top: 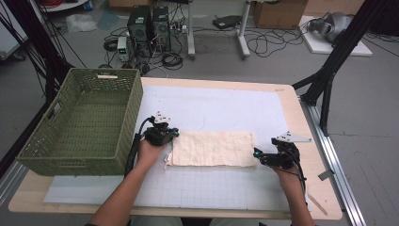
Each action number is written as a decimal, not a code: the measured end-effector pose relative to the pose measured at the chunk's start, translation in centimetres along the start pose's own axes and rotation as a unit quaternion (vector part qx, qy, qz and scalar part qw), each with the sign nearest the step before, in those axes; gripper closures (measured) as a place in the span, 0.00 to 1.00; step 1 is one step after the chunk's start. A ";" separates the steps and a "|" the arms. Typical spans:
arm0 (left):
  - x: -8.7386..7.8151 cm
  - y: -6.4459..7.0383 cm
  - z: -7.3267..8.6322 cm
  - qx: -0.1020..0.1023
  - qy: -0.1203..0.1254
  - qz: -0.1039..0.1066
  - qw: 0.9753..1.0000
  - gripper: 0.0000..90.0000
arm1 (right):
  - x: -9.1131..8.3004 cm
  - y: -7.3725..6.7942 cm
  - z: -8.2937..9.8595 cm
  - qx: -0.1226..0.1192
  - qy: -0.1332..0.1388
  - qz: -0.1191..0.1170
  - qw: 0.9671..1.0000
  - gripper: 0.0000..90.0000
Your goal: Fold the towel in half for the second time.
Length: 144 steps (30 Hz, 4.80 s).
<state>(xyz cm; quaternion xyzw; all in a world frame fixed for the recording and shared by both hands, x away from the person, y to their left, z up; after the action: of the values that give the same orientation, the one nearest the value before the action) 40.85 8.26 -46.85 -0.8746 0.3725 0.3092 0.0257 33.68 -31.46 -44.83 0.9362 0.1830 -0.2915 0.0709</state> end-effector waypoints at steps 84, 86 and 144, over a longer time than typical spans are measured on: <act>-6.1 2.9 1.8 -0.001 0.085 0.046 0.995 0.97 | 0.6 -1.4 -1.4 -0.092 0.068 -0.075 0.991 0.95; -6.1 3.1 2.2 -0.002 0.083 0.048 0.995 0.97 | 0.3 -1.6 -1.2 -0.091 0.067 -0.080 0.990 0.95; -7.0 4.2 1.2 -0.016 0.102 0.082 0.991 0.69 | -0.7 -2.5 1.6 -0.115 0.018 -0.111 0.987 0.94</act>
<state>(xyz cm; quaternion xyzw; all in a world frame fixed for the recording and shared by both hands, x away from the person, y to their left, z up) 33.69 10.04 -43.11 -0.8685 0.4386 0.2251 -0.0516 31.35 -29.80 -45.78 0.9007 0.3197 -0.2576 0.1421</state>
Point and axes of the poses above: each handheld gripper's, and its own axes: x roughly forward along the jaws, z roughly out of its underside, y roughly to its right, the point moved 3 cm from there along x, roughly forward along the jaws, and after that the axes turned 8 degrees about z, right-handed, at the moved point
